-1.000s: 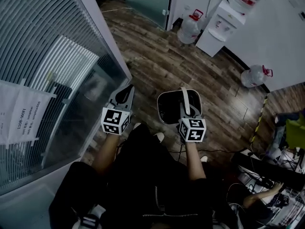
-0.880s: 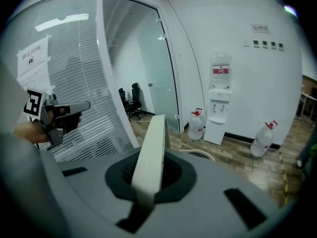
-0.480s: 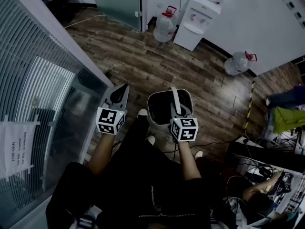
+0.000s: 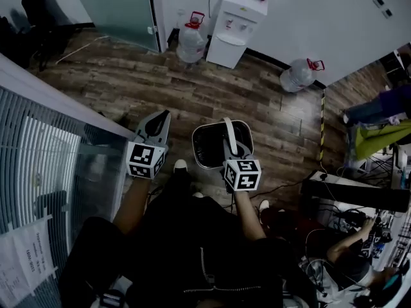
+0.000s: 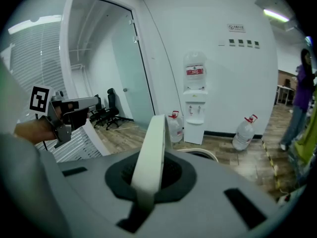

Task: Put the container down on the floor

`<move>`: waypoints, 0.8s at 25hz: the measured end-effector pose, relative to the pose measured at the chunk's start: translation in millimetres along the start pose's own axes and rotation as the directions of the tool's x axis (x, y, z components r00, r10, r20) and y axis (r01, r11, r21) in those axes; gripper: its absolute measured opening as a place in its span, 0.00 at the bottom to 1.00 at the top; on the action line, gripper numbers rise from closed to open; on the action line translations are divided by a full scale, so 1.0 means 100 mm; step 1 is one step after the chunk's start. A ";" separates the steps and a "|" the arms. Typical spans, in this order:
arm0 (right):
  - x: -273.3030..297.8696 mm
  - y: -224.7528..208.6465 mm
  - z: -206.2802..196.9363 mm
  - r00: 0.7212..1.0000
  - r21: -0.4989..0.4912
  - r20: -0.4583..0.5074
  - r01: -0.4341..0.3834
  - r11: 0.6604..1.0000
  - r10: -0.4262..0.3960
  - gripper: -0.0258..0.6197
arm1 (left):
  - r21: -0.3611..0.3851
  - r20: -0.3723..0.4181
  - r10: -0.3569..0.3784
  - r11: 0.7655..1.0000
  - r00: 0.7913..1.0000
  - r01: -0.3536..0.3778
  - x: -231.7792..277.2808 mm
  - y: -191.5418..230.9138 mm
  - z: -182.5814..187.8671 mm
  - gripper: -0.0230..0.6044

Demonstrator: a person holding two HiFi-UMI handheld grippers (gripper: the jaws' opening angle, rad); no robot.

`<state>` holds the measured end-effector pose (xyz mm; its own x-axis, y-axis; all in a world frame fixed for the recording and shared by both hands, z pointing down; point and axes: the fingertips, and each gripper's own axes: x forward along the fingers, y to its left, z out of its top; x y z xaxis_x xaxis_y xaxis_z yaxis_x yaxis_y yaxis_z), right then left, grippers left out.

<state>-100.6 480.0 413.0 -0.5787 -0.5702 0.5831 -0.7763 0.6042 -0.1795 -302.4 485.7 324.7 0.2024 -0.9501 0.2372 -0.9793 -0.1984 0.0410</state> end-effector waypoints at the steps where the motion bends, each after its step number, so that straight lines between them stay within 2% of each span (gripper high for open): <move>1: 0.04 -0.02 0.04 1.000 0.011 0.007 0.011 1.000 -0.011 0.06 | 0.006 0.002 -0.007 1.000 1.000 0.007 0.07 0.05 0.03 0.06; 9: 0.35 -0.18 0.36 0.996 0.097 0.042 0.075 0.992 -0.080 0.06 | 0.041 0.004 -0.082 0.996 0.997 0.082 0.57 0.33 0.16 0.06; 20: 0.42 -0.36 0.47 0.987 0.158 0.055 0.142 0.977 -0.152 0.06 | 0.065 -0.019 -0.185 0.980 0.983 0.186 0.92 0.21 0.21 0.06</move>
<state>-108.7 408.6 406.5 -0.4666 -0.6852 0.5593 -0.8802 0.4217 -0.2177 -303.7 389.1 327.5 0.3796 -0.8923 0.2444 -0.9221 -0.3864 0.0211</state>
